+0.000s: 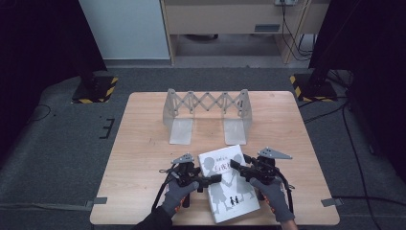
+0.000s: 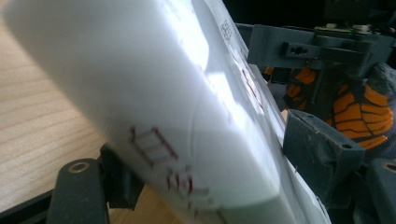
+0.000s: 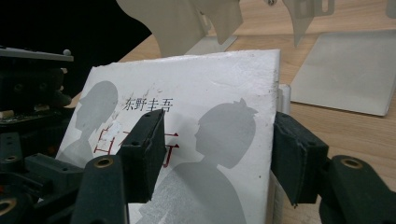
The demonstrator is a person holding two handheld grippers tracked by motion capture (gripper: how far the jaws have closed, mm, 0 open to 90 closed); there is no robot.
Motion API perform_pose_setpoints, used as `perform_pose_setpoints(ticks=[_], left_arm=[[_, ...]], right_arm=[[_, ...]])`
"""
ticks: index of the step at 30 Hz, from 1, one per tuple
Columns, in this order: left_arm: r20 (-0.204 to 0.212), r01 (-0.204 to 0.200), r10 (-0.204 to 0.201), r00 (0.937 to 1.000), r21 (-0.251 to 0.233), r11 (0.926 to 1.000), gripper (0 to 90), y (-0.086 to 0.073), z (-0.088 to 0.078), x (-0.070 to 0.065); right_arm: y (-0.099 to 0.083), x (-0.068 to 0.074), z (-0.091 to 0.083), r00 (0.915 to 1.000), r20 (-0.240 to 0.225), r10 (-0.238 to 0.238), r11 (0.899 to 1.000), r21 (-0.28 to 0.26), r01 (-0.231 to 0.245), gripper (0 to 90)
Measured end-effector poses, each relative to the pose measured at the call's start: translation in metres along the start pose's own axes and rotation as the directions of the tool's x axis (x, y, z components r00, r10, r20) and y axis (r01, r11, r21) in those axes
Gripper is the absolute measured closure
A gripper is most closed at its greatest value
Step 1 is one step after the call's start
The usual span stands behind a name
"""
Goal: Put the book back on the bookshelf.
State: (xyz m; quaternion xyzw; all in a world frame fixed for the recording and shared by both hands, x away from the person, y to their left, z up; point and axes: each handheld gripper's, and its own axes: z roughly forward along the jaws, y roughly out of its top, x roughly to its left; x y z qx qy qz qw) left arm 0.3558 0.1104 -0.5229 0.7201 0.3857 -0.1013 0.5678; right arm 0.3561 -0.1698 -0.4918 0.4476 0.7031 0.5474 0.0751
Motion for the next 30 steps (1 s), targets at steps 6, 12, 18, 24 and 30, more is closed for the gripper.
perform_pose_setpoints(ticks=[6, 12, 18, 24, 30], left_arm=[[0.030, 0.047, -0.046, 0.9985, -0.035, 0.9983, 34.0, 0.004, -0.006, 0.000], [0.020, 0.042, -0.041, 0.9990, -0.072, 0.9965, 39.4, 0.013, -0.018, -0.002], [-0.012, 0.002, -0.004, 0.9999, -0.130, 0.9915, 44.4, 0.027, -0.035, -0.006], [-0.064, -0.052, 0.041, 0.9971, -0.182, 0.9819, 48.7, 0.043, -0.046, -0.012], [-0.121, -0.137, 0.114, 0.9861, -0.205, 0.9691, 51.4, 0.059, -0.050, -0.021]], right_arm=[[0.001, -0.004, 0.001, 0.9995, -0.024, 0.018, 1.000, 0.003, -0.018, 40.0], [0.005, -0.017, -0.013, 0.9990, 0.030, 0.033, 0.998, -0.057, -0.031, 36.3], [0.006, -0.039, -0.028, 0.9845, 0.170, 0.042, 0.997, -0.067, -0.031, 33.4], [0.002, -0.053, -0.031, 0.9564, 0.291, -0.026, 0.999, -0.015, 0.032, 31.7], [0.000, -0.058, -0.031, 0.9338, 0.350, -0.074, 0.997, 0.009, 0.075, 29.4]])
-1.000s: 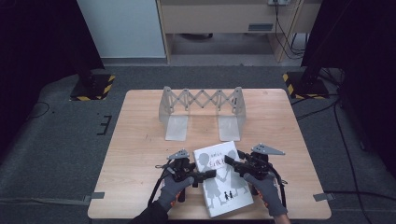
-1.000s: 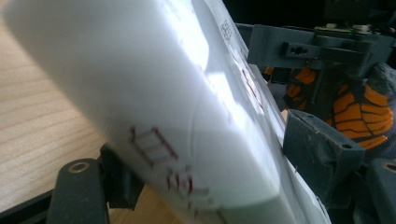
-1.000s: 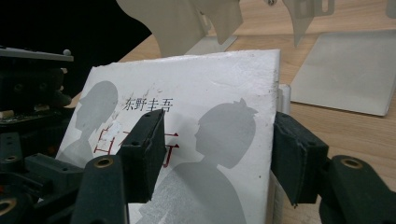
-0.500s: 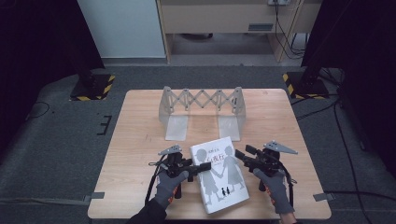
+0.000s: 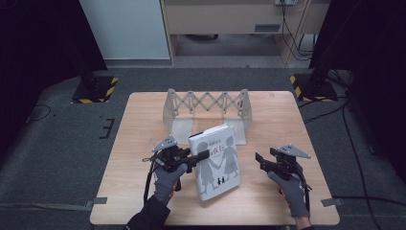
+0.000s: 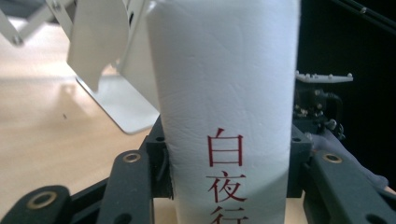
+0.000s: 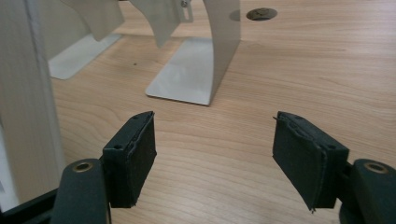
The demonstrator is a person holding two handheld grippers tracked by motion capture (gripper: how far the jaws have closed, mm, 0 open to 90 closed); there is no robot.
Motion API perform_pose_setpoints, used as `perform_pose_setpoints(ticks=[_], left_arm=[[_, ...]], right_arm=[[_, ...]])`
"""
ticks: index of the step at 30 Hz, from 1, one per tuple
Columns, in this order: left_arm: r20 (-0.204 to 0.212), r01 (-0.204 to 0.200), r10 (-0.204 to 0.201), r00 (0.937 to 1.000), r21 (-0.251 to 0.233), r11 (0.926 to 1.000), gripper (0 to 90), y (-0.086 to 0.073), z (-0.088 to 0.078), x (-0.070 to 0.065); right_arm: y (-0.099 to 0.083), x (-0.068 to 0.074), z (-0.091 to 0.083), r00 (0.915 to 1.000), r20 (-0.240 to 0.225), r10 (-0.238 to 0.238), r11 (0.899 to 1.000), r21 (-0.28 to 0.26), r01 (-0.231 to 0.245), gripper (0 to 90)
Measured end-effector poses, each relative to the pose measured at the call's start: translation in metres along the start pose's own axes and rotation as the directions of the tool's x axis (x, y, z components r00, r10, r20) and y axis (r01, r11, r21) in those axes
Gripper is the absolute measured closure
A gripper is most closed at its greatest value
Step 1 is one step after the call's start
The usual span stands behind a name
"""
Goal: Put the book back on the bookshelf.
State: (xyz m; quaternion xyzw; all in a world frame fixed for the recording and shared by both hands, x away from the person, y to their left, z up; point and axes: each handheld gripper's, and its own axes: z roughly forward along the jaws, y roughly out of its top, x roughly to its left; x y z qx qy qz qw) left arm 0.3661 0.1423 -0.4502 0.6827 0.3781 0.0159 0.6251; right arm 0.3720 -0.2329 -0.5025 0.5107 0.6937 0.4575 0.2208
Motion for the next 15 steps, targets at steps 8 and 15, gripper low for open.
perform_pose_setpoints(ticks=[8, 15], left_arm=[[0.017, -0.053, 0.053, 0.9984, -0.010, 0.9985, 51.1, -0.005, -0.005, -0.004], [0.018, -0.109, 0.109, 0.9939, 0.007, 0.9940, 49.9, -0.014, -0.015, -0.012]], right_arm=[[-0.006, -0.006, 0.005, 0.9975, 0.064, -0.030, 0.999, 0.038, 0.028, 25.3], [-0.013, -0.011, 0.015, 0.9923, 0.104, -0.068, 0.992, 0.113, 0.056, 20.6]])
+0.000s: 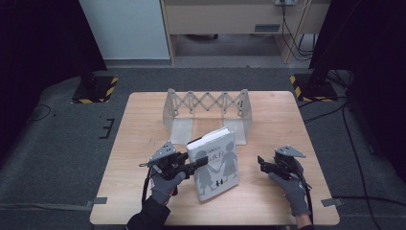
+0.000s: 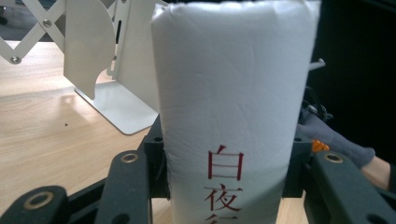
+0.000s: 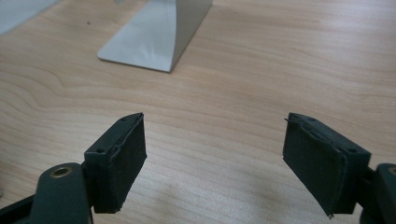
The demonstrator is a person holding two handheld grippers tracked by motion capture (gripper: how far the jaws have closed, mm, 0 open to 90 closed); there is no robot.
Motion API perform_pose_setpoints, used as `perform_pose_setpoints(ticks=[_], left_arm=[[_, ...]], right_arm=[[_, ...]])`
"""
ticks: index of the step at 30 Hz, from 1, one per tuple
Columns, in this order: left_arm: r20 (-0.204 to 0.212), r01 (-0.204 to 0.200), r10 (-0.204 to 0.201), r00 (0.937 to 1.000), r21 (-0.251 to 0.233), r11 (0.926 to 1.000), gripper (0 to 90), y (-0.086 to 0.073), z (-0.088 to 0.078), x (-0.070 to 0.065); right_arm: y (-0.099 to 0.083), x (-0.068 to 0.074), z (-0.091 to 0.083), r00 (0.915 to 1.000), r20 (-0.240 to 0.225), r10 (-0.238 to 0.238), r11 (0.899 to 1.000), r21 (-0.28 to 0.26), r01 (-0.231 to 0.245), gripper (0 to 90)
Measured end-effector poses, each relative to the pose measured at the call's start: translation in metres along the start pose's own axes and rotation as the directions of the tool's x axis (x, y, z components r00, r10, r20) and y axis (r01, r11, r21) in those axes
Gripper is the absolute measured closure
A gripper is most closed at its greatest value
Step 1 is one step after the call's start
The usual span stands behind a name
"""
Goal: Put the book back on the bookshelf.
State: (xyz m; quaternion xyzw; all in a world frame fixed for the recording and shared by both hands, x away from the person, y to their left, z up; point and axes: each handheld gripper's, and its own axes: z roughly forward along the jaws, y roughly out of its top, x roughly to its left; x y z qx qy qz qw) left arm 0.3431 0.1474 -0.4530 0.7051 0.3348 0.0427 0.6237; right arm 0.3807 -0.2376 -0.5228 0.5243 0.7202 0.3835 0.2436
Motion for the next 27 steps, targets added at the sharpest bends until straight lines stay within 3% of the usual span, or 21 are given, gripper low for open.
perform_pose_setpoints(ticks=[9, 13, 15, 21, 23, 27], left_arm=[[-0.024, -0.070, 0.070, 0.9972, 0.025, 0.9973, 48.5, -0.002, -0.002, -0.012], [-0.022, -0.113, 0.114, 0.9932, 0.048, 0.9924, 48.3, -0.001, -0.002, -0.018], [-0.022, -0.127, 0.129, 0.9914, 0.055, 0.9903, 48.3, -0.001, -0.002, -0.021], [-0.032, -0.139, 0.140, 0.9896, 0.044, 0.9893, 47.6, -0.002, -0.002, -0.022], [-0.017, -0.129, 0.129, 0.9914, 0.041, 0.9908, 48.5, -0.003, -0.002, -0.022], [-0.018, -0.137, 0.138, 0.9902, 0.068, 0.9883, 49.2, -0.001, -0.002, -0.028]], right_arm=[[-0.006, -0.001, 0.008, 0.9992, 0.016, -0.036, 0.996, 0.078, 0.034, 17.0], [-0.009, -0.002, 0.011, 0.9981, 0.025, -0.056, 0.991, 0.124, 0.052, 15.9], [-0.010, -0.003, 0.012, 0.9983, 0.026, -0.052, 0.991, 0.122, 0.049, 15.6], [-0.010, -0.004, 0.012, 0.9987, 0.021, -0.046, 0.991, 0.128, 0.043, 13.8], [-0.010, -0.004, 0.012, 0.9986, 0.020, -0.049, 0.991, 0.129, 0.046, 13.2], [-0.010, -0.004, 0.012, 0.9986, 0.016, -0.051, 0.990, 0.131, 0.049, 11.1]])
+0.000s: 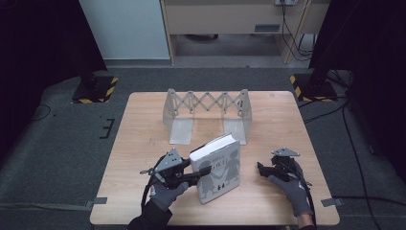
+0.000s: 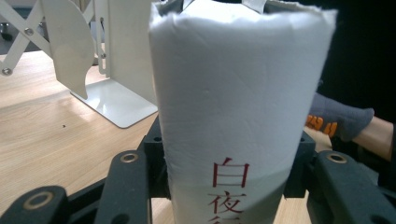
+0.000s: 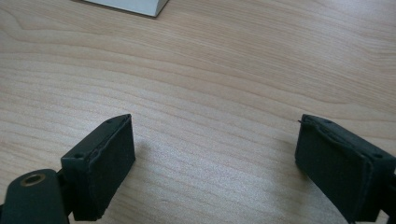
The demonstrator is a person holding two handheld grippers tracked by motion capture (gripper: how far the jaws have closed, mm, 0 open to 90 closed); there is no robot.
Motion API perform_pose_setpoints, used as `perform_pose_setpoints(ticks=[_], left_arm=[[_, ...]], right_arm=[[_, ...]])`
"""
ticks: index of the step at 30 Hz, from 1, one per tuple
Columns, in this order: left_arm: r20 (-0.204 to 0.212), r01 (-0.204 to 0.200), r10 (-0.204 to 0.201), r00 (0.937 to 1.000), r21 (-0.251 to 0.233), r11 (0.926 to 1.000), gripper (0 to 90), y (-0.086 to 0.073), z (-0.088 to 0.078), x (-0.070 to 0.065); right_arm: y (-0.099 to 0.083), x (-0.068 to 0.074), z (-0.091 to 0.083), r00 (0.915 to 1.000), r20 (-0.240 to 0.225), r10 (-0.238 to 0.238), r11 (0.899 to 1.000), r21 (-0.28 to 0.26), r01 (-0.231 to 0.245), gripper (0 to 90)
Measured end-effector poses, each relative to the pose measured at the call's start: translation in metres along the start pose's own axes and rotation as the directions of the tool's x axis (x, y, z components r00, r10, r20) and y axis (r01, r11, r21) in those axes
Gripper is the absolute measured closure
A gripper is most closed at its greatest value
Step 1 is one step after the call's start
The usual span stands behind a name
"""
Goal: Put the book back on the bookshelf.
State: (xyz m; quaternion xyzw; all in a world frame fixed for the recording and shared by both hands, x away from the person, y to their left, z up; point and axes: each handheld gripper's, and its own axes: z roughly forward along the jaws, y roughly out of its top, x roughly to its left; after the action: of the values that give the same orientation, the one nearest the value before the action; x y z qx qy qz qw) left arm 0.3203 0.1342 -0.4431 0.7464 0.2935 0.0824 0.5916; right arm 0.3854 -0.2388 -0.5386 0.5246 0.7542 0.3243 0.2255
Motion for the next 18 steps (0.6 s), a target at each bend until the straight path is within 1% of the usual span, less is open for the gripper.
perform_pose_setpoints(ticks=[1, 2, 3, 7, 9, 11, 18], left_arm=[[-0.003, -0.011, 0.011, 0.9999, 0.000, 0.9999, 49.1, 0.000, 0.000, -0.001], [-0.003, -0.010, 0.010, 0.9999, -0.001, 0.9999, 49.0, 0.000, 0.000, -0.002], [-0.009, -0.004, 0.004, 1.0000, -0.003, 1.0000, 48.8, 0.000, 0.000, -0.002], [-0.018, 0.006, -0.007, 0.9998, -0.015, 0.9999, 48.3, -0.001, 0.001, -0.002], [-0.014, 0.012, -0.013, 0.9998, -0.021, 0.9997, 48.1, -0.001, 0.001, -0.002], [-0.004, 0.018, -0.018, 0.9998, -0.026, 0.9995, 48.0, 0.000, 0.001, -0.002], [0.009, -0.011, 0.011, 0.9999, -0.044, 0.9990, 46.1, 0.013, 0.006, -0.011]], right_arm=[[0.000, 0.000, 0.000, 1.0000, 0.001, 0.001, 1.000, 0.006, -0.001, 7.9], [0.000, 0.000, 0.001, 1.0000, 0.004, 0.006, 1.000, 0.016, -0.006, 3.6], [0.000, 0.000, 0.001, 0.9999, 0.008, 0.011, 1.000, 0.024, -0.011, 2.1], [0.000, -0.001, 0.002, 0.9997, 0.014, 0.019, 0.999, 0.028, -0.019, 1.3], [-0.001, 0.000, 0.001, 0.9993, 0.027, 0.028, 0.999, 0.027, -0.029, 1.3], [-0.001, 0.000, 0.000, 0.9991, 0.029, 0.032, 0.999, 0.028, -0.033, 1.2], [-0.001, 0.000, 0.000, 0.9990, 0.032, 0.031, 0.999, 0.027, -0.032, 1.1]])
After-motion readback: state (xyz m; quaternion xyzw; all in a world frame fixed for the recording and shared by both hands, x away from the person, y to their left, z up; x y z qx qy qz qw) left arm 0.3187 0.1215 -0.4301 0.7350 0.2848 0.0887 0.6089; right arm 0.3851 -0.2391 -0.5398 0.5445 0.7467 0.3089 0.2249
